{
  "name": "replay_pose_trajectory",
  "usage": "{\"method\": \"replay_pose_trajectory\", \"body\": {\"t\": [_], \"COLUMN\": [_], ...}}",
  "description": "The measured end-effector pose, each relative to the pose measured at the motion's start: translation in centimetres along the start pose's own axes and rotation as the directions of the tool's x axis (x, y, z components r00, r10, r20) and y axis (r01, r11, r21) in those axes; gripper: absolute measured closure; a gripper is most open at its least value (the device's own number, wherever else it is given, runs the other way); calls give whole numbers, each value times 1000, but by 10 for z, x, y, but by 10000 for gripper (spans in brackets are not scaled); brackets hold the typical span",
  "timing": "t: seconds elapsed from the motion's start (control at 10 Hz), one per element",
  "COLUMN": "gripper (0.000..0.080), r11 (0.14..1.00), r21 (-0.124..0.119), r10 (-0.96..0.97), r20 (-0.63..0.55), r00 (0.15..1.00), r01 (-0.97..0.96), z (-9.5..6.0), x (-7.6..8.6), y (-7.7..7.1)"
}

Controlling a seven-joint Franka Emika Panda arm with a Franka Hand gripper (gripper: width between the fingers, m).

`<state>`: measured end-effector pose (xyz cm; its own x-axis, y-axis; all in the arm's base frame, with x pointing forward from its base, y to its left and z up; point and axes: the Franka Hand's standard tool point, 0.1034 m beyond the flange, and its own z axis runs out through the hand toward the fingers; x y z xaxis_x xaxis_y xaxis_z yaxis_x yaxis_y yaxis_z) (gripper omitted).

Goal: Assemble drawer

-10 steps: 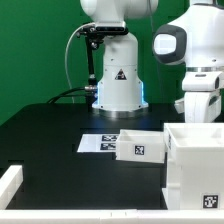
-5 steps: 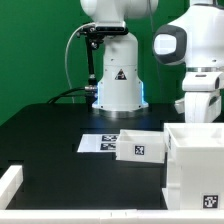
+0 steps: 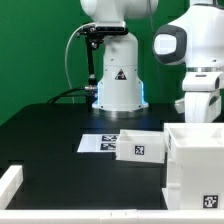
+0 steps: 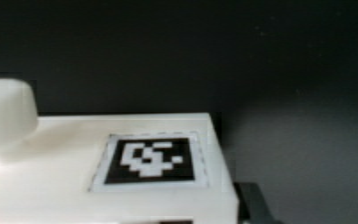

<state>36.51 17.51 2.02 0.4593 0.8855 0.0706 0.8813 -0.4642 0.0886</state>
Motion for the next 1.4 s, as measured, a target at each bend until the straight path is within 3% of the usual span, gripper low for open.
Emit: {"method": "replay_pose_trajectory", "body": {"t": [0.1,0.3,0.4,0.5,0.8,0.9,1.0,1.4], "gripper": [762,762,761,761,761,761,761,761], "r11": [1000,997,992,981,964,967,971,984], "r21": [7,9,15,41,85,90,86,85], "r10": [-22,-74,-127,-191,-257,-242,-227,-165], "r20": [28,65,66,56,36,51,59,69], "r00": [999,995,990,980,966,969,972,984], "r01": [21,74,126,189,253,237,221,159], "z": [-11,-64,-81,-88,-76,-67,-64,-62], "x": [-3,-16,-34,-55,-114,-126,-126,-126], "y": [4,24,39,59,110,131,145,147]}}
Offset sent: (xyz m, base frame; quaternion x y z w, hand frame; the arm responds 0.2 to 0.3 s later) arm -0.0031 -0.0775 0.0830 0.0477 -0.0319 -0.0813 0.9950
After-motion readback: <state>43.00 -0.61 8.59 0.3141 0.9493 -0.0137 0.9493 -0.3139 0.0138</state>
